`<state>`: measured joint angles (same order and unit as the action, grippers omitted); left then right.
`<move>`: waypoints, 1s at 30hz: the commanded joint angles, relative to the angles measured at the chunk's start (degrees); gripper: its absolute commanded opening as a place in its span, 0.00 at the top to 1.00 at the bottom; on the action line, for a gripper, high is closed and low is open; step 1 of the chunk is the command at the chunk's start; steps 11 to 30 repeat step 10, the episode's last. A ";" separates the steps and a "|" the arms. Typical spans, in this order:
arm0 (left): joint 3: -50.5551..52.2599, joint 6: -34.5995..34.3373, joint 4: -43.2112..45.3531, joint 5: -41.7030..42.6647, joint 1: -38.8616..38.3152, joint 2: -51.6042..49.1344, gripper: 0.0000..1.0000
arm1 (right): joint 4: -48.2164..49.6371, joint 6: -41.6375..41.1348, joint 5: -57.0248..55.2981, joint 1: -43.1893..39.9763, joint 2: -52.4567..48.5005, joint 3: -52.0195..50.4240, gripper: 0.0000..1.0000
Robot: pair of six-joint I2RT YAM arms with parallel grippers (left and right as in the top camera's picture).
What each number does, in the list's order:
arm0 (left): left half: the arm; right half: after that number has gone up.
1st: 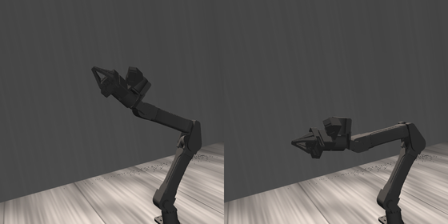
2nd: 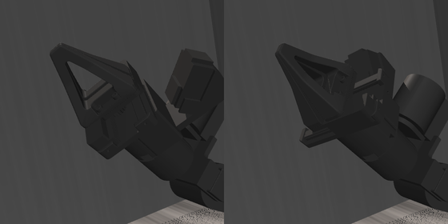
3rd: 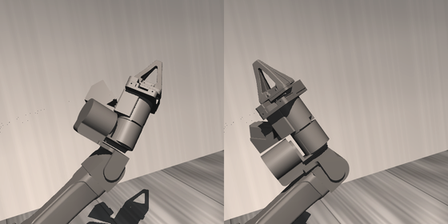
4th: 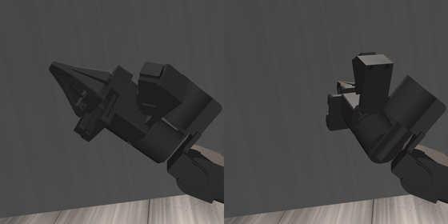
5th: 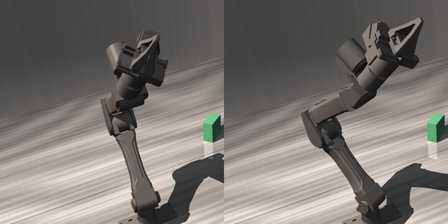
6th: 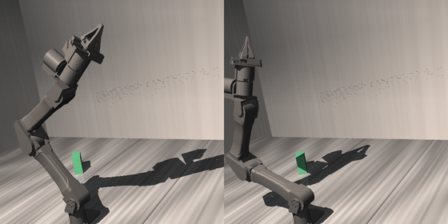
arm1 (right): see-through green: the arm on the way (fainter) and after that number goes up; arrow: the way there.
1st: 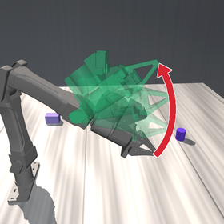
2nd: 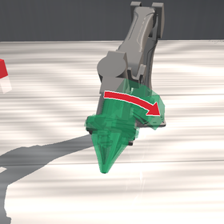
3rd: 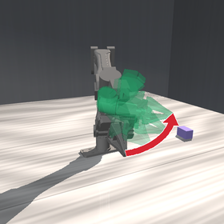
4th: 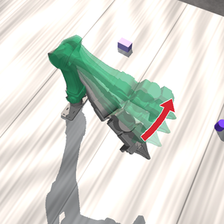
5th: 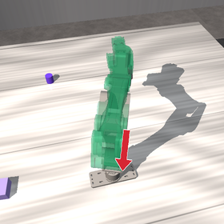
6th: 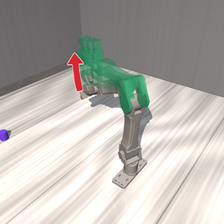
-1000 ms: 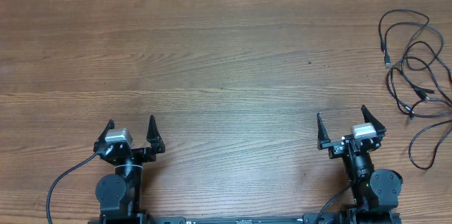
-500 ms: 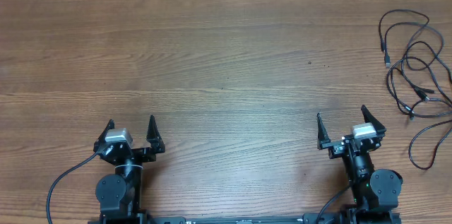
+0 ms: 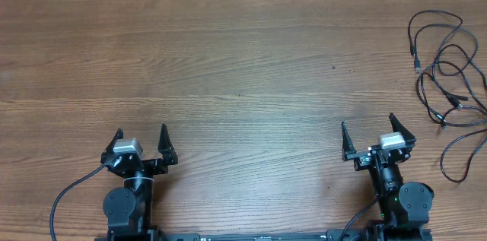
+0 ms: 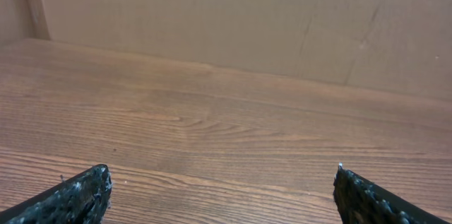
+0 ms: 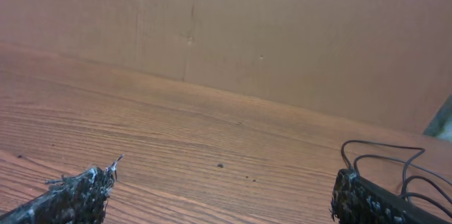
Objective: Untangle cables
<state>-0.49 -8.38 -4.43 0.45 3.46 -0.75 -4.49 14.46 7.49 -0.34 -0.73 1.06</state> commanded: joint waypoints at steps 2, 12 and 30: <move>0.17 0.48 -0.07 0.46 -0.11 0.50 0.00 | 0.28 0.22 -0.15 -0.28 0.57 -0.61 0.00; 0.17 0.50 -0.07 0.46 -0.11 0.50 0.00 | 0.28 0.22 -0.15 -0.28 0.57 -0.61 0.00; 0.17 0.50 -0.07 0.46 -0.11 0.50 0.00 | 0.28 0.22 -0.15 -0.28 0.57 -0.61 0.00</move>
